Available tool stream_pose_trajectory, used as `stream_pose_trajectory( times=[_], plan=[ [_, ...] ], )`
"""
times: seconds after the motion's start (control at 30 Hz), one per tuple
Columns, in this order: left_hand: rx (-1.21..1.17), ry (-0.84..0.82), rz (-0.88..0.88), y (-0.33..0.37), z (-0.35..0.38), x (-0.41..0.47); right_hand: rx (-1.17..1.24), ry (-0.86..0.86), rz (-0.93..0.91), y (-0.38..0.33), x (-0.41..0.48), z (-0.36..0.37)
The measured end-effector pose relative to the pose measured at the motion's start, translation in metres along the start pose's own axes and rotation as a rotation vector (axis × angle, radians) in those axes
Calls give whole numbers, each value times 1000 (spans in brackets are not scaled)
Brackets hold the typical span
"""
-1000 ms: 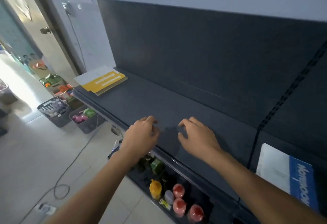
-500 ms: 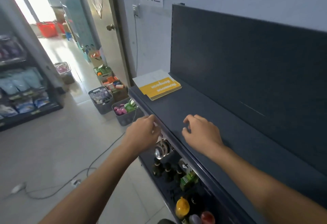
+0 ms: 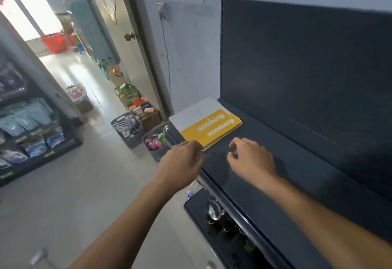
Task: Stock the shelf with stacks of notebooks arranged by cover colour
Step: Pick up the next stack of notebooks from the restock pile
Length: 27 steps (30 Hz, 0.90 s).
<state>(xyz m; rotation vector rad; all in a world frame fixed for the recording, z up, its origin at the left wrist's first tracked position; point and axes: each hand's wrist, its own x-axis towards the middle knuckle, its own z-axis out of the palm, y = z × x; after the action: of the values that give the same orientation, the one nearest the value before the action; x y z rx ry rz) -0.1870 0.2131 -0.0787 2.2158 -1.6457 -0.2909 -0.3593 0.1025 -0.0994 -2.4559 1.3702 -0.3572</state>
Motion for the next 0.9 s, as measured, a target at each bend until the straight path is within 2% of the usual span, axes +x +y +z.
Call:
stream_pose_trajectory(
  times=[0.27, 0.47, 0.9],
  plan=[
    [-18, 13, 53, -43, -6, 76, 28, 35, 72, -14, 72, 21],
    [-30, -1, 117, -57, -8, 115, 11, 43, 140, -15, 92, 29],
    [15, -102, 344, -86, 2, 207, 52, 49, 415, -25, 109, 40]
  ],
)
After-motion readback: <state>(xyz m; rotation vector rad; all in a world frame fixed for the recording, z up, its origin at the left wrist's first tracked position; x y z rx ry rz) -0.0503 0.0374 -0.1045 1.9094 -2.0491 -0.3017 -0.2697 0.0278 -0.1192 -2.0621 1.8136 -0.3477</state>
